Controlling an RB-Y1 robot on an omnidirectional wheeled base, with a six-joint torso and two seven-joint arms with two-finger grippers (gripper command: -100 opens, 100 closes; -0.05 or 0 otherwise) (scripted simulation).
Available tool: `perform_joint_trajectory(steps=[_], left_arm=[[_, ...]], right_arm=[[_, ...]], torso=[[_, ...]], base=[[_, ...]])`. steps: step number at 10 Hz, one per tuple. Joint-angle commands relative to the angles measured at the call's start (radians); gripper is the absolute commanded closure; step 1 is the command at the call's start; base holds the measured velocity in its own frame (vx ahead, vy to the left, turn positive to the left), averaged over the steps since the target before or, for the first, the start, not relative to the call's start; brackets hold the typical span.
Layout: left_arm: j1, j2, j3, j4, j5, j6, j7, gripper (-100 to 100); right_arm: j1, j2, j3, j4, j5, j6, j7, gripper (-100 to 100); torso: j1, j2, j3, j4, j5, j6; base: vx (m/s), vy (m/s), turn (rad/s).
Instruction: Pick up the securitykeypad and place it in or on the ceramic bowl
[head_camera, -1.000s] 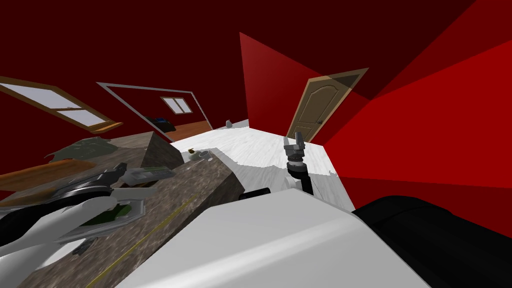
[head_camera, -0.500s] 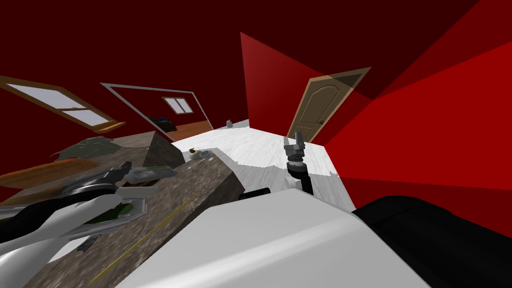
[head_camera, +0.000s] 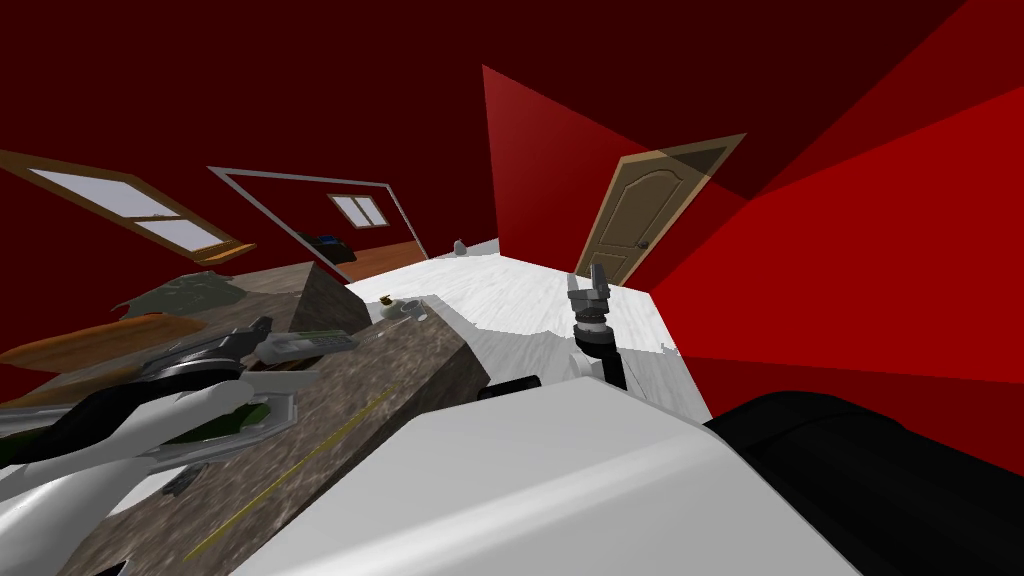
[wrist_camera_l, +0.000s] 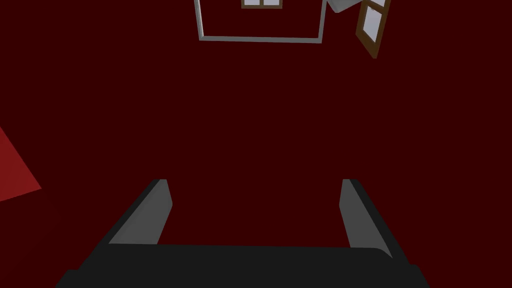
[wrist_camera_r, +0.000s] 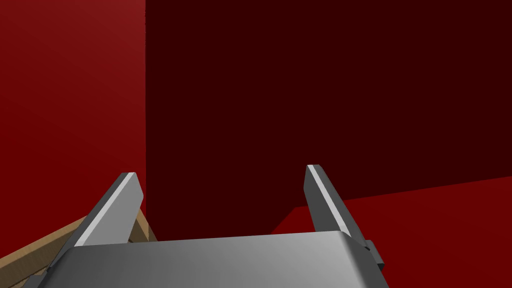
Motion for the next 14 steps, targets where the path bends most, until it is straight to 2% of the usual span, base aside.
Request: perform_joint_trajectory(steps=[1, 2, 3, 5, 7, 8, 9, 10, 13, 14], left_arm=[[0.001, 0.001, -0.001, 0.001, -0.031, -0.001, 0.013, -100], [-0.049, -0.009, -0.014, 0.048, -0.07, 0.014, 0.059, -100], [-0.076, -0.009, -0.014, 0.048, -0.099, 0.014, 0.083, -100], [-0.084, -0.009, -0.014, 0.048, -0.158, 0.014, 0.144, -100], [-0.084, -0.009, -0.014, 0.048, -0.218, 0.014, 0.159, -100], [-0.084, -0.009, -0.014, 0.048, -0.229, 0.014, 0.159, -100], [-0.134, -0.019, -0.027, 0.095, -0.268, 0.03, 0.209, -100], [-0.168, -0.019, -0.027, 0.095, -0.298, 0.03, 0.231, -100], [-0.168, -0.019, -0.027, 0.095, -0.391, 0.03, 0.306, -100], [-0.168, -0.019, -0.027, 0.095, -0.421, 0.03, 0.306, -100]], right_arm=[[0.0, 0.0, 0.0, 0.0, 0.0, 0.0, 0.0, 0], [0.0, 0.0, 0.0, 0.0, 0.0, 0.0, 0.0, 0], [0.0, 0.0, 0.0, 0.0, 0.0, 0.0, 0.0, 0], [0.0, 0.0, 0.0, 0.0, 0.0, 0.0, 0.0, 0], [0.0, 0.0, 0.0, 0.0, 0.0, 0.0, 0.0, 0], [0.0, 0.0, 0.0, 0.0, 0.0, 0.0, 0.0, 0], [0.0, 0.0, 0.0, 0.0, 0.0, 0.0, 0.0, 0], [0.0, 0.0, 0.0, 0.0, 0.0, 0.0, 0.0, 0], [0.0, 0.0, 0.0, 0.0, 0.0, 0.0, 0.0, 0], [0.0, 0.0, 0.0, 0.0, 0.0, 0.0, 0.0, 0]], torso=[[0.0, 0.0, 0.0, 0.0, 0.0, 0.0], [0.0, 0.0, 0.0, 0.0, 0.0, 0.0], [0.0, 0.001, 0.0, 0.0, 0.0, -0.001], [-0.001, 0.0, 0.0, 0.0, 0.0, 0.0], [0.0, 0.0, 0.0, 0.0, 0.0, 0.0], [0.0, 0.0, 0.0, 0.0, 0.0, 0.0], [0.0, 0.0, 0.0, 0.0, 0.0, 0.0], [0.0, 0.0, 0.0, 0.0, 0.0, -0.001], [0.0, 0.0, 0.0, 0.0, 0.0, 0.0], [0.0, 0.0, 0.0, 0.0, 0.0, 0.0]], base=[[0.0, 0.0, 0.0], [-0.012, -0.005, 0.13], [-0.016, -0.013, 0.064], [-0.003, -0.005, -0.016], [0.0, 0.0, 0.0], [0.0, 0.0, 0.0], [-0.01, -0.003, 0.129], [-0.014, -0.012, 0.071], [-0.003, -0.004, -0.013], [0.0, 0.0, 0.0]])
